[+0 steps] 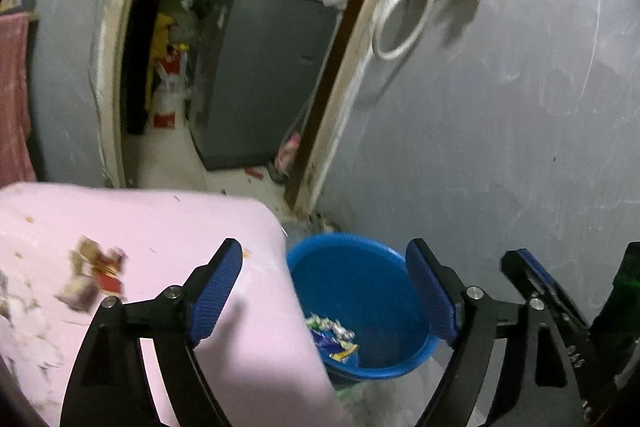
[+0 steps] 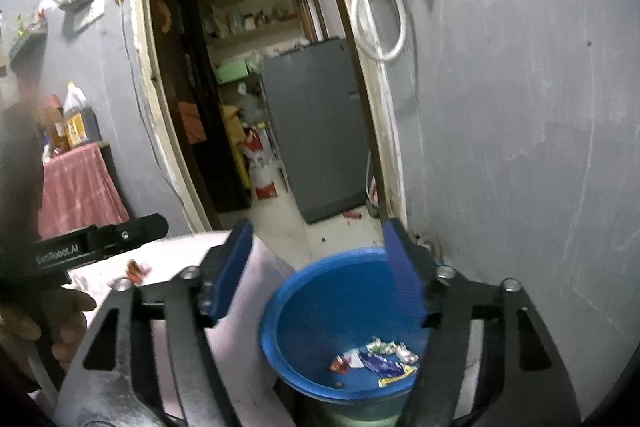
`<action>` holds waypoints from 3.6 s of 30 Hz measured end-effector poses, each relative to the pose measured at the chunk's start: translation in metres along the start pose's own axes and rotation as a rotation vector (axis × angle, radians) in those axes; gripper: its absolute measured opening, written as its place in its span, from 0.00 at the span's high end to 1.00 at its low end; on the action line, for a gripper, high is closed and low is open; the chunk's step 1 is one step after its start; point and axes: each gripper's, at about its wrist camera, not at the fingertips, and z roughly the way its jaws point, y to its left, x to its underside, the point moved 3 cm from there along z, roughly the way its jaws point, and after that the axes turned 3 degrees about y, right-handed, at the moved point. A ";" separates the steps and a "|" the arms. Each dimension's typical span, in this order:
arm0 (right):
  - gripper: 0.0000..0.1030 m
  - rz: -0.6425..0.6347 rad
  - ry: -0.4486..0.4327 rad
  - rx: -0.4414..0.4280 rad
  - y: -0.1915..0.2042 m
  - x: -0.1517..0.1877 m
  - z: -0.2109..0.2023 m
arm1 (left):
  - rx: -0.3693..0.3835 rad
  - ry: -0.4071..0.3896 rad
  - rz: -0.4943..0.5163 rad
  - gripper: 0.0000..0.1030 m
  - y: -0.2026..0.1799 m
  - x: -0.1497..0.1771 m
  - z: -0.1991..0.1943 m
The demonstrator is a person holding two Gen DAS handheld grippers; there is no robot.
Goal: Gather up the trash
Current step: 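Move both tools back over the remaining trash on the table, then grasp the small foil scrap with the left tool while the right tool grasps the peeled onion piece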
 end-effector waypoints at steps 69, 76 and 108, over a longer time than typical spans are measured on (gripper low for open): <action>0.27 -0.403 0.440 -0.340 0.272 0.085 0.121 | -0.319 0.056 -0.280 0.19 0.277 0.061 -0.123; 0.37 -0.420 0.542 -0.309 0.281 0.098 0.144 | -0.280 0.135 -0.250 0.46 0.275 0.057 -0.101; 0.71 -0.390 0.562 -0.336 0.272 0.096 0.132 | -0.255 0.150 -0.190 0.89 0.247 0.058 -0.095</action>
